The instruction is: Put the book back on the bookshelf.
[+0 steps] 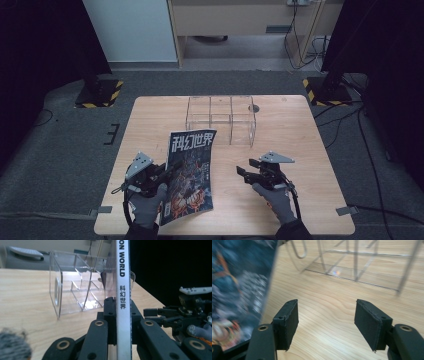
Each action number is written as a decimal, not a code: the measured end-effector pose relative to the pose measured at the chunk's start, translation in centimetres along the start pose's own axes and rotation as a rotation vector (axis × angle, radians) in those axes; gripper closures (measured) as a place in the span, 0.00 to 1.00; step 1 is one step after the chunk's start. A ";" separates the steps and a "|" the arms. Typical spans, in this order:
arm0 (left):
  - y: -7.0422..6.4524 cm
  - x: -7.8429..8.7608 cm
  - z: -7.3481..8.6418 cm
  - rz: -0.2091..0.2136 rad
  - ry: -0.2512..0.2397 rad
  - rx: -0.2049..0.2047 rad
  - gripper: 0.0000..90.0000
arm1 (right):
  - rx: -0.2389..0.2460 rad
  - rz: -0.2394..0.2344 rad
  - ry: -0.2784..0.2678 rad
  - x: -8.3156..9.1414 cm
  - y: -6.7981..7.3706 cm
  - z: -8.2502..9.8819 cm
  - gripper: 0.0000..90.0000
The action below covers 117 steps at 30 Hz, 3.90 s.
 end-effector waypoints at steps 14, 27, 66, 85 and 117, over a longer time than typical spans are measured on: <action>-0.9 0.9 -4.5 -0.066 -0.009 -0.056 0.91 | -0.038 0.130 0.020 3.0 -5.5 2.2 0.33; -1.0 1.5 -8.4 -0.104 -0.018 -0.064 0.91 | -0.061 0.201 0.022 4.6 -8.9 4.1 0.30; 2.9 -6.0 -17.0 -0.264 -0.083 -0.028 0.91 | -0.042 0.306 0.088 4.6 -11.5 6.7 0.25; 4.1 -9.5 -17.0 -0.286 -0.089 -0.003 0.91 | -0.038 0.308 0.096 4.6 -11.7 6.8 0.25; 6.3 -13.1 -13.7 -0.326 -0.186 0.046 0.91 | -0.026 0.311 0.094 4.5 -11.6 6.8 0.25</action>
Point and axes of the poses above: each handheld gripper's, and its own axes: x roughly backward along the jaws, z roughly out of its underside, y roughly to its left, the point moved 8 cm from there along -x, roughly forward along the jaws, and after that the axes turned 11 degrees about y, right-handed, at the moved point
